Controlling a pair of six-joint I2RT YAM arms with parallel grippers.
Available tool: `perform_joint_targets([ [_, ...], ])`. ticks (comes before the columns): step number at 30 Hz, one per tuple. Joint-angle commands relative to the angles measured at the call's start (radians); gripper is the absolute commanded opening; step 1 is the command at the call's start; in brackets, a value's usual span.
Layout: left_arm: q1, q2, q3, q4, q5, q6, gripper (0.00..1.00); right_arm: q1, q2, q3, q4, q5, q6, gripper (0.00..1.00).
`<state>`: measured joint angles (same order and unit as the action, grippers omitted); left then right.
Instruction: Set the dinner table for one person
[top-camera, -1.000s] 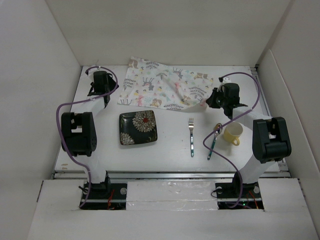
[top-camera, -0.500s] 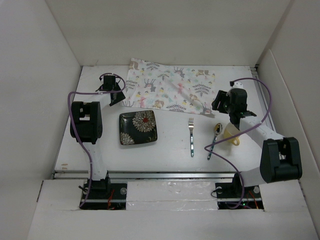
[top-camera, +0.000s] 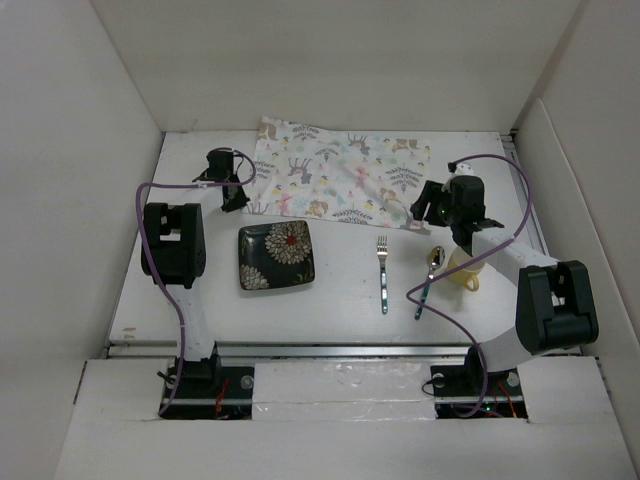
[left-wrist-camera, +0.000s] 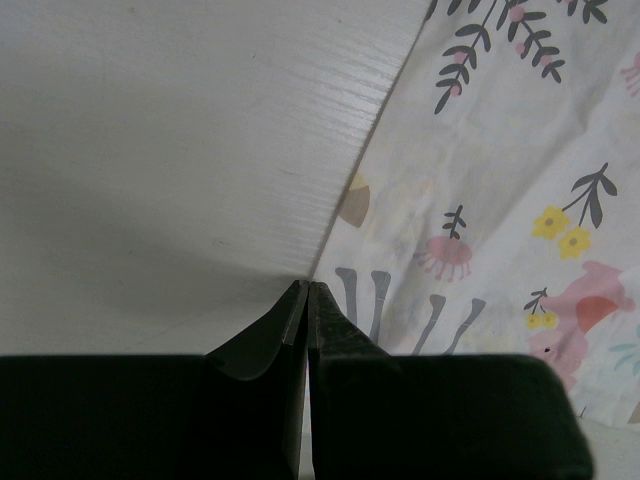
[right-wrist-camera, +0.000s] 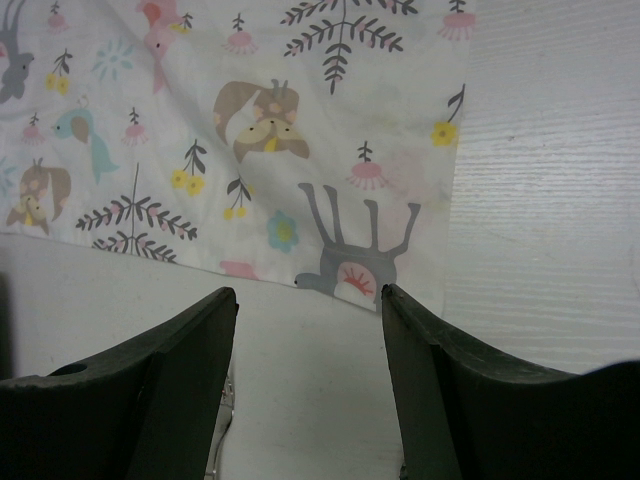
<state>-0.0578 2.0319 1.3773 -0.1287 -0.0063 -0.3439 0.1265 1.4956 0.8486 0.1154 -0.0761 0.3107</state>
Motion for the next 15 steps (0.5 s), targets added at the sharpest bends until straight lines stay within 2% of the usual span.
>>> perform_joint_targets([
  [1, -0.007, 0.013, -0.006, -0.144, -0.018, 0.046, 0.00, 0.009, -0.012, 0.000, 0.078, -0.022, 0.007, 0.65],
  [15, -0.007, -0.153, -0.153, -0.152, -0.167, 0.043, 0.00, -0.001, -0.061, -0.042, 0.113, -0.083, 0.004, 0.66],
])
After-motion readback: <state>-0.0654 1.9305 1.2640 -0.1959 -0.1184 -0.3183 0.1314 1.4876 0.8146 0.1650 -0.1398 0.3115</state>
